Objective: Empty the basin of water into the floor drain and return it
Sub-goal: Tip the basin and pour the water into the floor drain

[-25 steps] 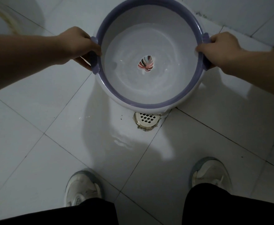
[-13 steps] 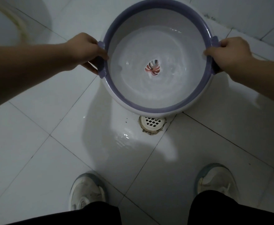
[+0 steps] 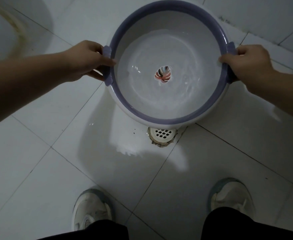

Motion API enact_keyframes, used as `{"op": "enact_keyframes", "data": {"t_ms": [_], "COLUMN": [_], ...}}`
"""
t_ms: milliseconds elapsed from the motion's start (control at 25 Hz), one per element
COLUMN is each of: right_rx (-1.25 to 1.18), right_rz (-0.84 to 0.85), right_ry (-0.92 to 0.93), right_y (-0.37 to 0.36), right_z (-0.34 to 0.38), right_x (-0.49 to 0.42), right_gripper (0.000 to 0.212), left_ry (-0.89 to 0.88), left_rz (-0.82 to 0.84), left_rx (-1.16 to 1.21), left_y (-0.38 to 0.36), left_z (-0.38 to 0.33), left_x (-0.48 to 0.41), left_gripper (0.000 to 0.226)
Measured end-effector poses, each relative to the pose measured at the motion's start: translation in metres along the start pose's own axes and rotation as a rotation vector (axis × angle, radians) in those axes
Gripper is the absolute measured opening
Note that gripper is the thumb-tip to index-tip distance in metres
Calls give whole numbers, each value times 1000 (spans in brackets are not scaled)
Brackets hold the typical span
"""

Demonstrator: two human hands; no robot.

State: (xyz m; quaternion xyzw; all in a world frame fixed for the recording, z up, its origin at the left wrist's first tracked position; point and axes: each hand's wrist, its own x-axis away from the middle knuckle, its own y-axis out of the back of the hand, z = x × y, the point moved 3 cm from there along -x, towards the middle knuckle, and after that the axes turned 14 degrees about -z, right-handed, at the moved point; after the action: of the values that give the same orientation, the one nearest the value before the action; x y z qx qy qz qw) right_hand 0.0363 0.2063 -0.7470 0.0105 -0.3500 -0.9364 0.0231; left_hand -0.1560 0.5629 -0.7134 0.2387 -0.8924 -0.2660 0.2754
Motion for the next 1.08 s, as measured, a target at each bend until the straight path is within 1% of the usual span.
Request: {"op": "enact_keyframes", "data": {"t_ms": [120, 200, 240, 440, 520, 600, 800, 960, 1081], "right_rx": [-37, -32, -29, -60, -93, -90, -74, -93, -86], "right_rz": [13, 37, 47, 72, 63, 45, 19, 12, 15], "right_ry": [12, 32, 39, 6, -13, -14, 6, -2, 37], "right_y": [1, 1, 1, 1, 1, 1, 4, 9, 11], "right_z": [0, 2, 2, -3, -7, -9, -12, -12, -9], "right_x": [3, 4, 4, 11, 12, 12, 12, 13, 15], "right_gripper": [42, 39, 41, 65, 68, 67, 52, 47, 46], "left_ry": [-7, 2, 9, 22, 32, 33, 1, -14, -35], "left_rz": [-20, -44, -60, -121, -150, -176, -175, -168, -168], "left_rx": [41, 64, 77, 136, 134, 125, 121, 123, 129], "left_y": [-2, -5, -7, -17, -18, -18, -21, -24, -25], "left_z": [4, 7, 9, 17, 18, 18, 17, 14, 12], "left_x": [0, 1, 2, 10, 9, 8, 8, 9, 10], "left_gripper": [18, 26, 30, 44, 43, 41, 42, 42, 41]}}
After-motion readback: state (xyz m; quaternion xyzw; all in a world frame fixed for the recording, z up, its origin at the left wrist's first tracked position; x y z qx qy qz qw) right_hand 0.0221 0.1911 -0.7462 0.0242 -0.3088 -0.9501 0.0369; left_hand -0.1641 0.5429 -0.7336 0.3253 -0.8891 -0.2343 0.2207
